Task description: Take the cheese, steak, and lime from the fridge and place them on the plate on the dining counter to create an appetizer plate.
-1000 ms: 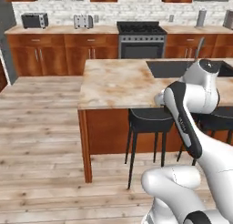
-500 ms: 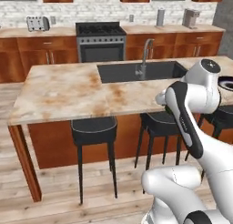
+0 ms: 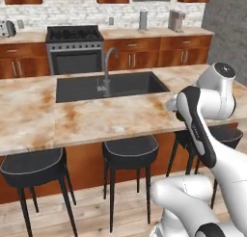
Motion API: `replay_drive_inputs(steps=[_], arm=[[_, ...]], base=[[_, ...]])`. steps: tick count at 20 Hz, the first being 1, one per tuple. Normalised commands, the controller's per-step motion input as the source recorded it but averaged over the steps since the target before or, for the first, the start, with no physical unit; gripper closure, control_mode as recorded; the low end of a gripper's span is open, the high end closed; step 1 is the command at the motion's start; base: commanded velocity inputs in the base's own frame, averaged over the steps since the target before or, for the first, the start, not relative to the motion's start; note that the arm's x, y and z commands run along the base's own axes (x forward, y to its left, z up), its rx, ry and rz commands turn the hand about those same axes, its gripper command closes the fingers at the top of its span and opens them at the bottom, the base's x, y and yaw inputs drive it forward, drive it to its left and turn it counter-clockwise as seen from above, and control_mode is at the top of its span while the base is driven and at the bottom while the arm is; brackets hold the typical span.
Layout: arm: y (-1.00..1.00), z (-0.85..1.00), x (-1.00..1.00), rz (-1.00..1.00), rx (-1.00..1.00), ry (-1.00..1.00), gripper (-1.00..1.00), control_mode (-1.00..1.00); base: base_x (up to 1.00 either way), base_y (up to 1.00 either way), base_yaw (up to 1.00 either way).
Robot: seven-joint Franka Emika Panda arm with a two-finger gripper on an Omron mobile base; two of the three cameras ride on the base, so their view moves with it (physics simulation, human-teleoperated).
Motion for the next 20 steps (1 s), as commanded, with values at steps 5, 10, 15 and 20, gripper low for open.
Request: replay_drive_inputs(steps=[5, 10, 15, 20], arm=[[0.0, 0.0, 0.0, 0.0, 0.0, 0.0, 1.0, 1.0], [0.0, 0.0, 0.0, 0.0, 0.0, 0.0, 1.0, 1.0], [0.0, 0.0, 0.0, 0.0, 0.0, 0.0, 1.0, 1.0], [-0.08, 0.0, 0.4, 0.0, 0.0, 0.0, 1.0, -1.0]], base=[[0.6, -1.0, -0.06], [0.25, -1.0, -0.01], [0.21, -0.97, 0.0], [0.21, -0.22, 0.0]])
